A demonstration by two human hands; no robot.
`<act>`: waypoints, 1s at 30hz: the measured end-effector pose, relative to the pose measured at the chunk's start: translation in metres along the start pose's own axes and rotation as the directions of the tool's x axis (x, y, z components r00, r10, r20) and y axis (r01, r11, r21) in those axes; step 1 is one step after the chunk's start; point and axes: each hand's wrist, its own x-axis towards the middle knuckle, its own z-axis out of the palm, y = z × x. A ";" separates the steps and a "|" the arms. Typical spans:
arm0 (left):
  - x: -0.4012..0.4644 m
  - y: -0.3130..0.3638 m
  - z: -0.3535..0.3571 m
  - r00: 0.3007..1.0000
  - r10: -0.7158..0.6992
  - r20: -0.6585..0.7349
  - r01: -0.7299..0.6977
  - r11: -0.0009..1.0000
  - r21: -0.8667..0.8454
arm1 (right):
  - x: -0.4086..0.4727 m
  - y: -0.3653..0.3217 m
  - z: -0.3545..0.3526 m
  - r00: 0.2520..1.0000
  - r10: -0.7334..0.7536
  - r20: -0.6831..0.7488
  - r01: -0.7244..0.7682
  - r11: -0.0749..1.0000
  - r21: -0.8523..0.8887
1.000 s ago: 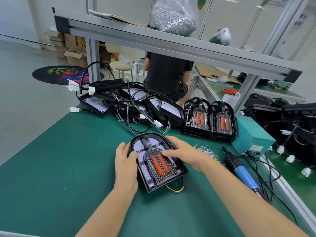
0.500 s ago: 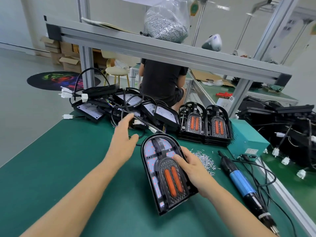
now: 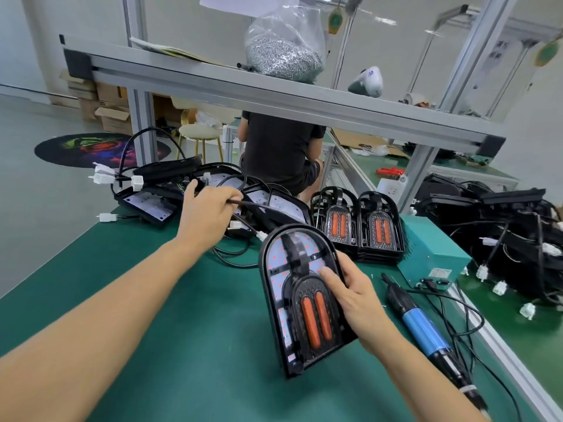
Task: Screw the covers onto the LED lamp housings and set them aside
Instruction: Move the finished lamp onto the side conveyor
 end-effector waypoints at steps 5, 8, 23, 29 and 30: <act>0.006 0.016 -0.019 0.994 0.025 -0.109 -0.056 0.958 -0.283 | 0.011 -0.009 0.008 0.994 0.045 -0.103 -0.030 0.989 0.142; 0.008 0.029 -0.025 0.992 -0.006 -0.122 -0.047 0.907 -0.419 | 0.017 -0.015 0.015 0.986 0.097 -0.139 -0.062 0.969 0.238; 0.005 0.049 -0.033 0.816 -0.190 0.546 0.560 0.026 -0.828 | 0.038 -0.016 0.045 0.948 0.214 -0.234 -0.113 0.917 0.381; -0.018 0.056 -0.021 0.764 -0.076 0.641 0.645 0.033 -0.764 | 0.039 -0.015 0.056 0.935 0.229 -0.272 -0.139 0.940 0.313; -0.020 0.058 -0.018 0.754 -0.092 0.650 0.656 0.044 -0.754 | 0.039 -0.015 0.057 0.933 0.218 -0.287 -0.135 0.950 0.283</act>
